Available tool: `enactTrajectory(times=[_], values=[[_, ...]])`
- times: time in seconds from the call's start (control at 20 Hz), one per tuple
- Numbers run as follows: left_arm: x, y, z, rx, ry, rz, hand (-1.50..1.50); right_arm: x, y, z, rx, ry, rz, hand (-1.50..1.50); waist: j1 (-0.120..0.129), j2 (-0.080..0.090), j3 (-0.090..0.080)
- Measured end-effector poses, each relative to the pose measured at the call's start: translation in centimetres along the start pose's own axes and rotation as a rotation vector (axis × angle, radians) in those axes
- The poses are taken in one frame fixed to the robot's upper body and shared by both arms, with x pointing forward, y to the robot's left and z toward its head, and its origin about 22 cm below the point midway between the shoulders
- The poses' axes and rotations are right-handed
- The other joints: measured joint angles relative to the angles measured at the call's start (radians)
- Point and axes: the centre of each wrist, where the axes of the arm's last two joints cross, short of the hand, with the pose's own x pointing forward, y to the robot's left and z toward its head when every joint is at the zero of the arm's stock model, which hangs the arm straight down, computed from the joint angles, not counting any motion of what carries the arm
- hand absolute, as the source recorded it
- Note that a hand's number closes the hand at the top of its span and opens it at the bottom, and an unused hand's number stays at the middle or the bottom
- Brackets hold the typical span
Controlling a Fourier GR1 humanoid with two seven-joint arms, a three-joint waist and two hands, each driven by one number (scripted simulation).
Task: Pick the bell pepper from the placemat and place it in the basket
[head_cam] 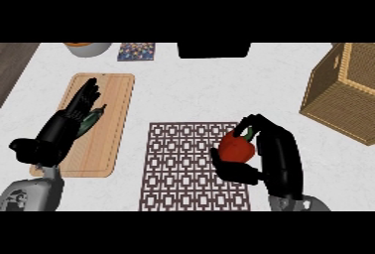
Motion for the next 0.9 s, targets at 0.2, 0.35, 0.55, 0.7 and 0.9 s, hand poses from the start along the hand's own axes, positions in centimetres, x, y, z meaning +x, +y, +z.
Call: enactTrajectory(times=[0.2, 0.35, 0.55, 0.7, 0.9], values=[[0.1, -0.4, 0.4, -0.002, -0.002, 0.001, 0.00, 2.3, -3.4, 1.6, -0.095, -0.011, -0.071, 1.50, 0.007, 0.001, 0.000], [0.2, -0.6, 0.1, -0.008, -0.003, 0.000, 0.00, 3.0, -6.6, 2.2, -0.147, 0.011, -0.072, 1.50, 0.011, 0.003, 0.000], [0.4, -0.2, -0.2, -0.013, -0.007, -0.001, 0.00, 4.2, -9.3, 1.6, -0.217, 0.036, -0.021, 1.50, 0.017, 0.005, 0.000], [0.7, -0.7, 0.0, -0.019, -0.012, -0.001, 0.00, 4.3, -10.9, 0.1, -0.269, 0.063, 0.007, 1.50, 0.021, 0.006, 0.000], [0.1, -0.7, 0.2, -0.027, -0.003, 0.005, 0.00, 4.8, -12.1, -2.7, -0.318, 0.097, 0.016, 1.50, 0.026, 0.007, 0.000]])
